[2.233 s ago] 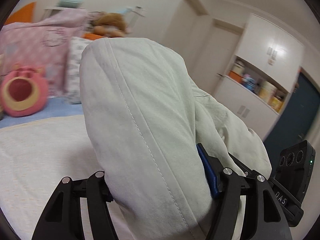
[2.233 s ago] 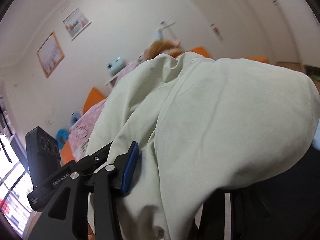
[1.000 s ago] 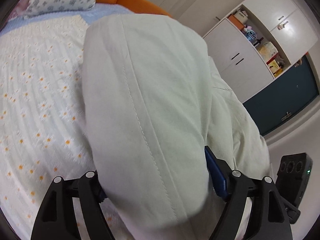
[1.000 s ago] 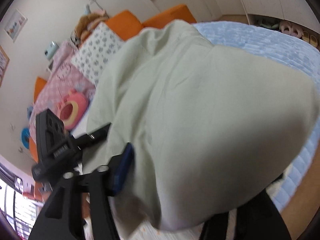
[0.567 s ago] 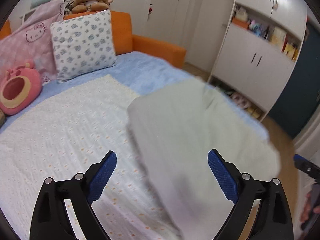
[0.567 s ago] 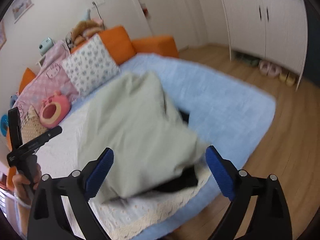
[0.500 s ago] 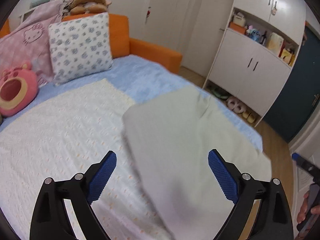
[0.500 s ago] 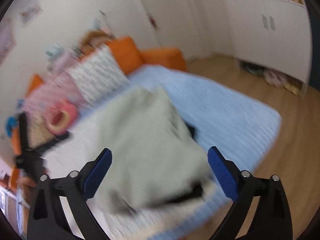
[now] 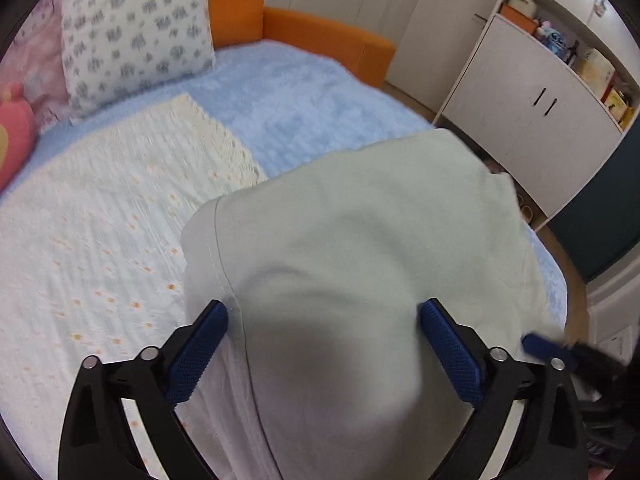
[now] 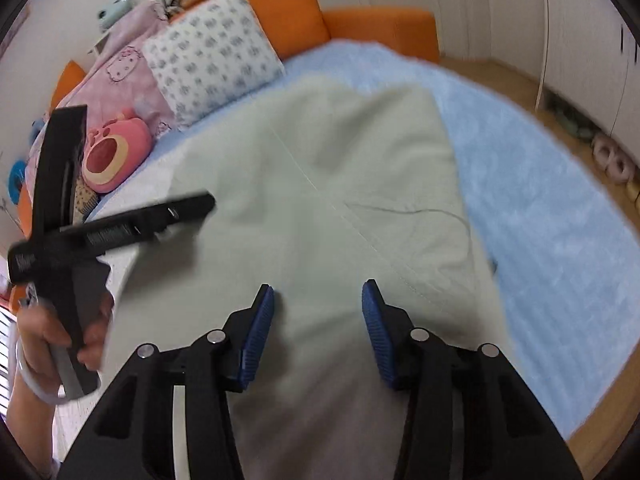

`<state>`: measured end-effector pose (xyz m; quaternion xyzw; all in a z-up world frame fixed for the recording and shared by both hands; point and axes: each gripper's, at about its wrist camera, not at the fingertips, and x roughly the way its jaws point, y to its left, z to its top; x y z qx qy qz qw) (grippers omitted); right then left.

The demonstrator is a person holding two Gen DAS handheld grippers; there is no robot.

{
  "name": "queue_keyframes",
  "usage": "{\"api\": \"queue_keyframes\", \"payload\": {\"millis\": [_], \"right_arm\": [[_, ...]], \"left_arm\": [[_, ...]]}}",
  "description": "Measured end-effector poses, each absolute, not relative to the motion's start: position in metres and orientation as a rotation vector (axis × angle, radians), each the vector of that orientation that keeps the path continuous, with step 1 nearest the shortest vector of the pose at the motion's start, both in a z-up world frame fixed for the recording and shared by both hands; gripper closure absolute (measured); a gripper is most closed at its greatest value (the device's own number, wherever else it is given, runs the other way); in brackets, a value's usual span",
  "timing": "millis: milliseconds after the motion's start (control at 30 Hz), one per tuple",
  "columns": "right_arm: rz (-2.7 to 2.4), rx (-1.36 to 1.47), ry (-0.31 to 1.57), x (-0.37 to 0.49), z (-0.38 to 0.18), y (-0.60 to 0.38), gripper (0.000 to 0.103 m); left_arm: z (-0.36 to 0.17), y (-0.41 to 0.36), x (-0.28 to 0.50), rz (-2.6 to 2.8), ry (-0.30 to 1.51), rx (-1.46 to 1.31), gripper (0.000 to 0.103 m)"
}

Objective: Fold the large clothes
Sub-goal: 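Lower the coat bundle onto the bed beside the pillows and open both tools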

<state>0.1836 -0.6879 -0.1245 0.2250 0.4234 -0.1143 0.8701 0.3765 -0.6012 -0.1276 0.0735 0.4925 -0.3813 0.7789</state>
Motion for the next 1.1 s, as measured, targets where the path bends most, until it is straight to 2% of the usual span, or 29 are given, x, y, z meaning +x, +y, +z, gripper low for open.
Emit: {"api": "queue_keyframes", "payload": {"millis": [233, 467, 567, 700, 867, 967, 1100], "right_arm": [[-0.222, 0.477, 0.828, 0.182, -0.154, -0.693, 0.057], [-0.266, 0.396, 0.793, 0.176, -0.133, -0.676, 0.054], [-0.247, 0.39, 0.775, 0.162, -0.105, -0.663, 0.005], [-0.257, 0.33, 0.756, 0.144, -0.074, -0.638, 0.005], [-0.379, 0.197, 0.767, 0.118, -0.06, -0.609, 0.005], [-0.468, 0.101, 0.759, 0.096, -0.061, -0.591, 0.005], [-0.455, 0.126, 0.773, 0.082, -0.069, -0.586, 0.005]], "left_arm": [[-0.15, -0.61, 0.387, -0.799, 1.073, 0.195, 0.002], [-0.128, -0.584, 0.367, -0.774, 0.981, 0.164, 0.002], [-0.106, -0.558, 0.336, -0.753, 0.877, 0.17, 0.002], [-0.078, -0.52, 0.291, -0.733, 0.747, 0.162, 0.002], [-0.05, -0.475, 0.252, -0.674, 0.605, 0.124, 0.002], [-0.045, -0.461, 0.238, -0.653, 0.605, 0.137, 0.002], [-0.046, -0.446, 0.224, -0.664, 0.622, 0.1, 0.002]]}}
